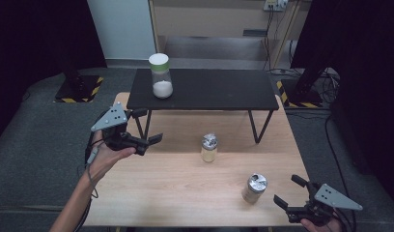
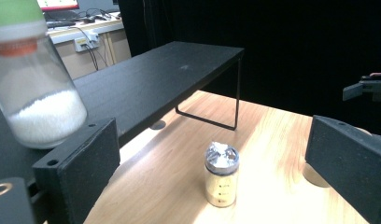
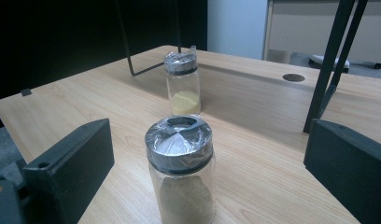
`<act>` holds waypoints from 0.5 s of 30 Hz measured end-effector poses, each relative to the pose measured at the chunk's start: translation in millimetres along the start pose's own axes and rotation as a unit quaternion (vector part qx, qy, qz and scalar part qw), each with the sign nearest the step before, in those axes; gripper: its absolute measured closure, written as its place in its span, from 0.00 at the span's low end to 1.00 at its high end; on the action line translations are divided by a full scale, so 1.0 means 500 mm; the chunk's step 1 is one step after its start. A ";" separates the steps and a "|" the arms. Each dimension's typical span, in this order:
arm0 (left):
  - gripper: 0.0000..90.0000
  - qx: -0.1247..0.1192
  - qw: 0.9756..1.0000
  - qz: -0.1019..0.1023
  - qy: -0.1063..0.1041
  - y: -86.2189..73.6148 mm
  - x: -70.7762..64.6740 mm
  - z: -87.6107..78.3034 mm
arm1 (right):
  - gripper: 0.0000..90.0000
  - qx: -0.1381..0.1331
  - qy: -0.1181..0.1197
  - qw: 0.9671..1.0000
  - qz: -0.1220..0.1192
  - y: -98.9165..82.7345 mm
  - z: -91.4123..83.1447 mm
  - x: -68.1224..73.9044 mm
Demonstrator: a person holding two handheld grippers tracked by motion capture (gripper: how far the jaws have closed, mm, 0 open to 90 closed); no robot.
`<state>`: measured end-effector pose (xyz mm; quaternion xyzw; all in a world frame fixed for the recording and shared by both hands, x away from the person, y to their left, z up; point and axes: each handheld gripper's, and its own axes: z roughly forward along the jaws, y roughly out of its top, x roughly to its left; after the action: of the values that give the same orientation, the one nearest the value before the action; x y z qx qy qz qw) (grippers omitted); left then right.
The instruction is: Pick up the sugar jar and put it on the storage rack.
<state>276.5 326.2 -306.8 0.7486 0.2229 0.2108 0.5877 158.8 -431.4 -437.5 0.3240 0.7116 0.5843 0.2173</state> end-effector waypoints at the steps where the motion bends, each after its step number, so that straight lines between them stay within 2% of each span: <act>1: 0.02 0.000 1.000 0.000 -0.001 -0.007 0.001 -0.002 | 0.02 0.000 0.000 1.000 0.000 0.000 0.000 0.000; 10: 0.02 0.013 1.000 -0.016 0.000 -0.056 -0.007 -0.011 | 0.02 0.001 0.000 1.000 0.000 0.000 0.001 0.001; 15: 0.02 0.021 1.000 -0.015 0.001 -0.076 -0.020 -0.016 | 0.02 0.001 0.000 1.000 -0.001 0.001 0.001 0.001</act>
<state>260.2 334.8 -342.5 0.7573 0.2389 0.1981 0.5746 158.9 -430.9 -437.2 0.3234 0.7128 0.5833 0.2172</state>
